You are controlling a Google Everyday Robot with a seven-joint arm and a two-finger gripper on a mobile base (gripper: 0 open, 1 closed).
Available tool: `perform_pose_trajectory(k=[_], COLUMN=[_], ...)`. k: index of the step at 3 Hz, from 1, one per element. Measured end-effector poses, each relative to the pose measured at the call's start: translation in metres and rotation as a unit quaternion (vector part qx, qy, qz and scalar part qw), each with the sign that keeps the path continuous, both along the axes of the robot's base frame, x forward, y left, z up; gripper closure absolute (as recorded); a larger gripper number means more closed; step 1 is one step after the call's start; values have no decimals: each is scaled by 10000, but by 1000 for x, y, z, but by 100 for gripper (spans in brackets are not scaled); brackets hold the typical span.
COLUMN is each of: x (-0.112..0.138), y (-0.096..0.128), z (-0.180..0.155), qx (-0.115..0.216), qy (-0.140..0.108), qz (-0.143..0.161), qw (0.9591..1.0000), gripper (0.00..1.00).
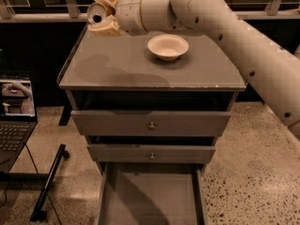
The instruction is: Pick orange can from bottom drawer and place on counter
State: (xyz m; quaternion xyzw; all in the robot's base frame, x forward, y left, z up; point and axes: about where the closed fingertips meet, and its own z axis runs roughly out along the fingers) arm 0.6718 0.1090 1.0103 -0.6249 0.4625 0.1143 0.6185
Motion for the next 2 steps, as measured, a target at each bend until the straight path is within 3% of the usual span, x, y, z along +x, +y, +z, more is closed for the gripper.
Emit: perform_pose_trajectory(k=[1,2], x=[32,50], y=[-1,-14], z=[-10,-25], qx=[352,564], qy=[172,384], qz=[191,109], qw=[9990,9976], gripper=[100,100])
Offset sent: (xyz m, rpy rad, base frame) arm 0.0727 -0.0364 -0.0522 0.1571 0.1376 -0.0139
